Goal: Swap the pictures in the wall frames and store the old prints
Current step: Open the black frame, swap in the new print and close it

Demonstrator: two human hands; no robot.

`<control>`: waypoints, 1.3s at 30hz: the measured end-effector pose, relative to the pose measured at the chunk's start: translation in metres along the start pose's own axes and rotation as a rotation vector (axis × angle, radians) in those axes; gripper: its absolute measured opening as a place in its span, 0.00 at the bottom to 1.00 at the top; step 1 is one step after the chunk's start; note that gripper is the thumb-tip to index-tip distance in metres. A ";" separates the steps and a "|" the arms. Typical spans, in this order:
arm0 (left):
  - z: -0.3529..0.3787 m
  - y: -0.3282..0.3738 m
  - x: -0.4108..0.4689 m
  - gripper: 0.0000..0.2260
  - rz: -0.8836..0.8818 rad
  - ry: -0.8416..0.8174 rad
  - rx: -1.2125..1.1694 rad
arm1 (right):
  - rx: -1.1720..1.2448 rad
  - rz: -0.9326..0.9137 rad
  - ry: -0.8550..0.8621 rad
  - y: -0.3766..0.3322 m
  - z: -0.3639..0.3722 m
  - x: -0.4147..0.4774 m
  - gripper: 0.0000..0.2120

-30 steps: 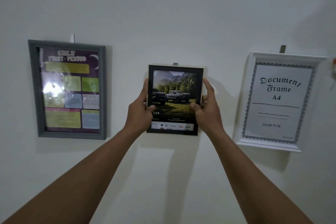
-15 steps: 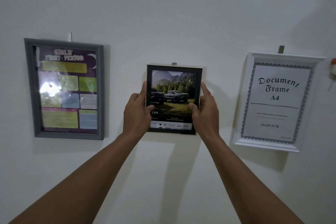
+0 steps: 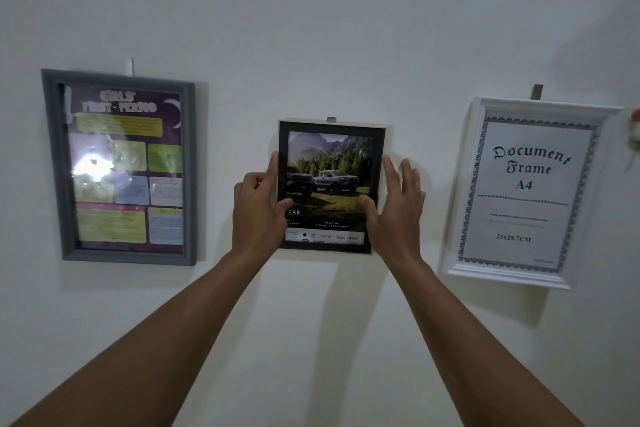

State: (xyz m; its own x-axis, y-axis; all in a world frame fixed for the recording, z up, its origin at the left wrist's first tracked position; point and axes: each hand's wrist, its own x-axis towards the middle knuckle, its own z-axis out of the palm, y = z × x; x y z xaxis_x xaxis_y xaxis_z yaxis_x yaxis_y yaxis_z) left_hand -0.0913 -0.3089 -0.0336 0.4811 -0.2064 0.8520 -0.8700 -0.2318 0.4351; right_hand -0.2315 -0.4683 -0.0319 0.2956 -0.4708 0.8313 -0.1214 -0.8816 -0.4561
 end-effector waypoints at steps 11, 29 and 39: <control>-0.001 -0.002 0.000 0.38 0.010 -0.015 -0.016 | 0.026 0.011 -0.015 0.001 0.000 0.001 0.35; -0.004 -0.001 -0.001 0.37 0.018 -0.026 -0.017 | 0.026 0.033 -0.047 -0.003 -0.004 -0.001 0.34; -0.009 0.002 -0.001 0.40 -0.002 -0.059 -0.024 | 0.007 0.038 -0.083 -0.004 -0.009 0.000 0.35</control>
State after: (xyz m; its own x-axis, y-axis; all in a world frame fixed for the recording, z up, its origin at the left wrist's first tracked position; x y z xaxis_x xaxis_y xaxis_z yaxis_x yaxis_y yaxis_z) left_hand -0.0941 -0.3004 -0.0312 0.4874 -0.2620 0.8330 -0.8713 -0.2093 0.4439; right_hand -0.2395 -0.4654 -0.0271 0.3683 -0.4992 0.7843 -0.1278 -0.8628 -0.4891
